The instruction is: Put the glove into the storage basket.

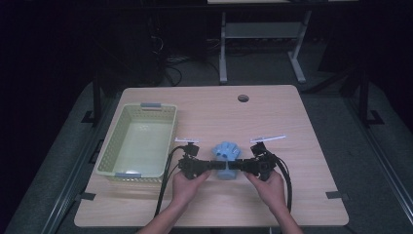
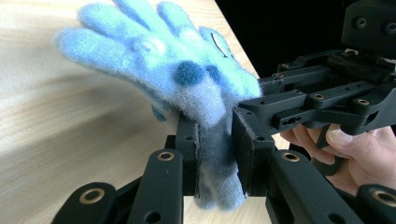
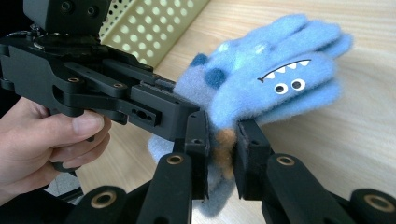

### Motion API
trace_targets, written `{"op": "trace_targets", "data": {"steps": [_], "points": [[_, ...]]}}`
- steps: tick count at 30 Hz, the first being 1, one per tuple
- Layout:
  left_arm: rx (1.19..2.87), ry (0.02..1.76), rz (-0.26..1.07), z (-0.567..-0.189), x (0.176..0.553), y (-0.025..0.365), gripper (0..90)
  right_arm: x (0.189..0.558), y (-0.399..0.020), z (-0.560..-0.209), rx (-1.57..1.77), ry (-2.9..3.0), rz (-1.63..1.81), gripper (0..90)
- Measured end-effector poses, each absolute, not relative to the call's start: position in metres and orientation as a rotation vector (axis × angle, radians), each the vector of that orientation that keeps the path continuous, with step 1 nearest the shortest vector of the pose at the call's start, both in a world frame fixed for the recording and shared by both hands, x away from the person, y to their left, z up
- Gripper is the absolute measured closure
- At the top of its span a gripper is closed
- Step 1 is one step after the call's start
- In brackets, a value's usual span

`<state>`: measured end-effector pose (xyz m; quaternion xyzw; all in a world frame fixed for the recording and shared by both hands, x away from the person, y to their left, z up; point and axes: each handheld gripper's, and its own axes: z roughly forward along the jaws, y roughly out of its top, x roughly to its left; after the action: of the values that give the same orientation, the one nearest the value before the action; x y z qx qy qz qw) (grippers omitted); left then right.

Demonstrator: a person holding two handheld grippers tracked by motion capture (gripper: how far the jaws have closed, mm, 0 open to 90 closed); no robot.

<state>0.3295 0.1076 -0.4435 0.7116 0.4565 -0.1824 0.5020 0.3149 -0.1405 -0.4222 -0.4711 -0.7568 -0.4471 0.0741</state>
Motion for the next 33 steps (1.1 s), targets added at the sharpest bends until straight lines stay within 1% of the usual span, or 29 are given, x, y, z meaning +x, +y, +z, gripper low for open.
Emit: {"op": "trace_targets", "data": {"steps": [33], "points": [[1.675, 1.063, -0.429, -0.403, 0.338, 0.144, 74.3, 0.328, -0.108, -0.376, -1.311, -2.323, -1.386, 77.5]]}}
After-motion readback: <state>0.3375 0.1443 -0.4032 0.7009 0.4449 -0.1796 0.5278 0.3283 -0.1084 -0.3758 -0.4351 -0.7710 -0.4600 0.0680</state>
